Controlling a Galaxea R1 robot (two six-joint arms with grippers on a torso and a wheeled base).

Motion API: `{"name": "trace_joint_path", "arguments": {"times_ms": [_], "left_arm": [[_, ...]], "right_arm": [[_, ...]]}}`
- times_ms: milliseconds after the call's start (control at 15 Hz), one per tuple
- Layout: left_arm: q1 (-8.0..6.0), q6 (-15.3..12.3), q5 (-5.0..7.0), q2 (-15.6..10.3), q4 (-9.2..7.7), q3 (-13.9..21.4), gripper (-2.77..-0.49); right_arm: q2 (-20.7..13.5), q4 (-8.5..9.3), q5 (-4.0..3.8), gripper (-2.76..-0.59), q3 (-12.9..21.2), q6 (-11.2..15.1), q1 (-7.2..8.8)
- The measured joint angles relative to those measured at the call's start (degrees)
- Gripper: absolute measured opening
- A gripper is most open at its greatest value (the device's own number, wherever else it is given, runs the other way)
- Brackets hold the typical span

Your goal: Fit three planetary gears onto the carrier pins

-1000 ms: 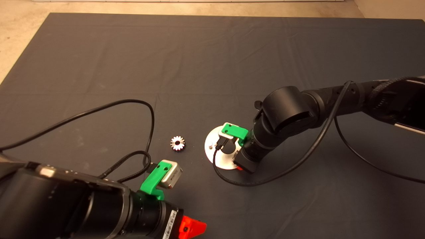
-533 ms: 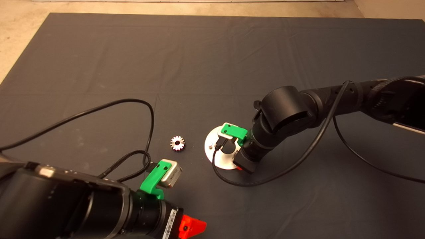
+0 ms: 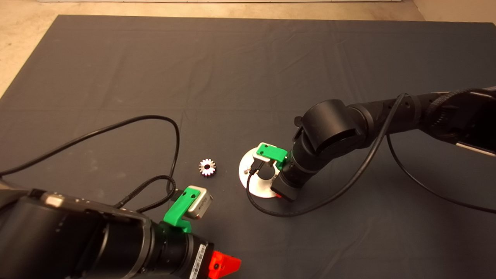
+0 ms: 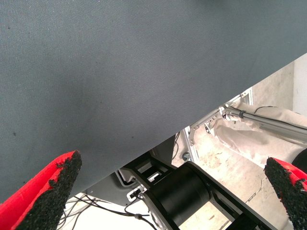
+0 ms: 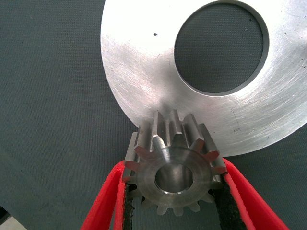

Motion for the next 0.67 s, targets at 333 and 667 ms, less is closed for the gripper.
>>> {"name": "trace_joint_path", "arguments": {"times_ms": [333,667], "left_arm": [[0.01,0.0,0.00,0.0,0.00,0.0,-0.50],[0.02,0.0,0.00,0.0,0.00,0.0,-0.50]], "right_arm": [[0.0,-0.11,0.01,-2.41,0.0,-0.1,0.00],[0.0,-0.18,-0.01,-2.41,0.0,-1.1,0.00]]}}
